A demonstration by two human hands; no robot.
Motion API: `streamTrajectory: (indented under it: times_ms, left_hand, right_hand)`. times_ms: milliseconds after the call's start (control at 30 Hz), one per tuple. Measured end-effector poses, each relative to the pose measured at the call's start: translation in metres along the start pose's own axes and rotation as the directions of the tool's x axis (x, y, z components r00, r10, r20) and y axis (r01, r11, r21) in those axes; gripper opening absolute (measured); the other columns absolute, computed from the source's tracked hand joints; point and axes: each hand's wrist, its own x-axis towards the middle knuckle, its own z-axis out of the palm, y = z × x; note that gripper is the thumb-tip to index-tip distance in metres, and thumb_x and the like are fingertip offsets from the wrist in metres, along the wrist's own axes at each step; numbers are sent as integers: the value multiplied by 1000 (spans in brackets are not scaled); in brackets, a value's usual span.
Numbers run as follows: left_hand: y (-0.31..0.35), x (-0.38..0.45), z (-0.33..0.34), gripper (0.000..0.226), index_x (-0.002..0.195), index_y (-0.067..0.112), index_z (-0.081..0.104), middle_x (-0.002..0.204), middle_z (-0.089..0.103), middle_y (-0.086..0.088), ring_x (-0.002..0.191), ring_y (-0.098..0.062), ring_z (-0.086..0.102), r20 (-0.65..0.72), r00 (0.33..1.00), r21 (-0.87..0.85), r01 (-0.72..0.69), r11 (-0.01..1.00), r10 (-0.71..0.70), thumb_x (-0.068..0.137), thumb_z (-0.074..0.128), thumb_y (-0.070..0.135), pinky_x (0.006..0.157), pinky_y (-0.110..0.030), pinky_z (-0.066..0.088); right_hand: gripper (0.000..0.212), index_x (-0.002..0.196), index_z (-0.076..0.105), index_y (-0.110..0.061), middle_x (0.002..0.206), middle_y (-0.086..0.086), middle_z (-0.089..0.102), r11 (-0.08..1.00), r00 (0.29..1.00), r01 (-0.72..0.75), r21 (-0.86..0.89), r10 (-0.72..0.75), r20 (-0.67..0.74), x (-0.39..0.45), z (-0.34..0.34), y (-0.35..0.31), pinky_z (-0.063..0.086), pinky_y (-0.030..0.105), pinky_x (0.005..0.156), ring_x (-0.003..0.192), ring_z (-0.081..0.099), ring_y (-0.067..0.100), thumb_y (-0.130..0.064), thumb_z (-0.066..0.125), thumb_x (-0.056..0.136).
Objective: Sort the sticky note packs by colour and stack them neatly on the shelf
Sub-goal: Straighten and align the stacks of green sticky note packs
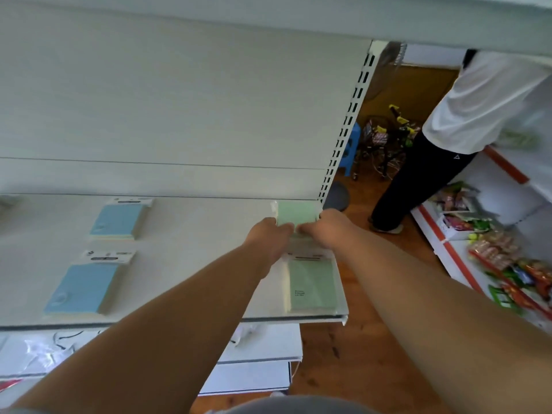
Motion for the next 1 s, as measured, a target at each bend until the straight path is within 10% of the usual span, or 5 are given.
streamTrajectory:
  times_ms: [167, 333, 567, 800, 1000]
  left_hand:
    - [-3, 3, -15, 33, 108, 4, 58, 84, 52, -6, 69, -18, 48, -107, 989, -89, 90, 992, -99, 91, 55, 32, 56, -26, 36]
    - [-34, 0, -58, 32, 118, 14, 61, 108, 62, -7, 86, -23, 60, -250, 967, -67, -62, 996, 44, 86, 59, 15, 64, -26, 46]
    - [-90, -14, -97, 54, 140, 14, 37, 139, 36, -4, 122, -20, 46, -228, 893, 241, -333, 911, 387, 90, 54, 6, 98, -19, 31]
    - [-100, -19, -105, 69, 149, 23, 24, 148, 39, 2, 133, -10, 40, -91, 860, 119, -491, 863, 502, 88, 49, 4, 108, -25, 35]
    - [-113, -25, -110, 73, 151, 29, 15, 146, 42, 6, 129, -11, 45, 1, 891, 58, -454, 889, 455, 90, 45, 2, 106, -24, 36]
  right_hand:
    - [27, 71, 61, -6, 52, 7, 50, 973, 987, -103, 208, 74, 144, -8, 7, -14, 33, 27, 49, 44, 41, 19, -18, 85, 65]
    - [68, 110, 57, -16, 101, 5, 66, 970, 985, 150, 189, -163, 55, -25, 52, -46, 57, 37, 70, 86, 66, 20, -35, 80, 49]
    - [46, 128, 42, -19, 120, 0, 62, 953, 978, 206, 220, -195, -71, -60, 108, -67, 50, 36, 89, 107, 62, 22, -23, 64, 88]
    - [49, 141, 35, -19, 123, -10, 55, 914, 957, 249, 320, -181, -228, -95, 126, -68, 29, -11, 67, 106, 50, 2, -10, 53, 97]
    - [53, 144, 33, -23, 133, -10, 53, 914, 964, 203, 351, -123, -237, -92, 148, -66, 36, 18, 95, 113, 46, 1, -11, 53, 96]
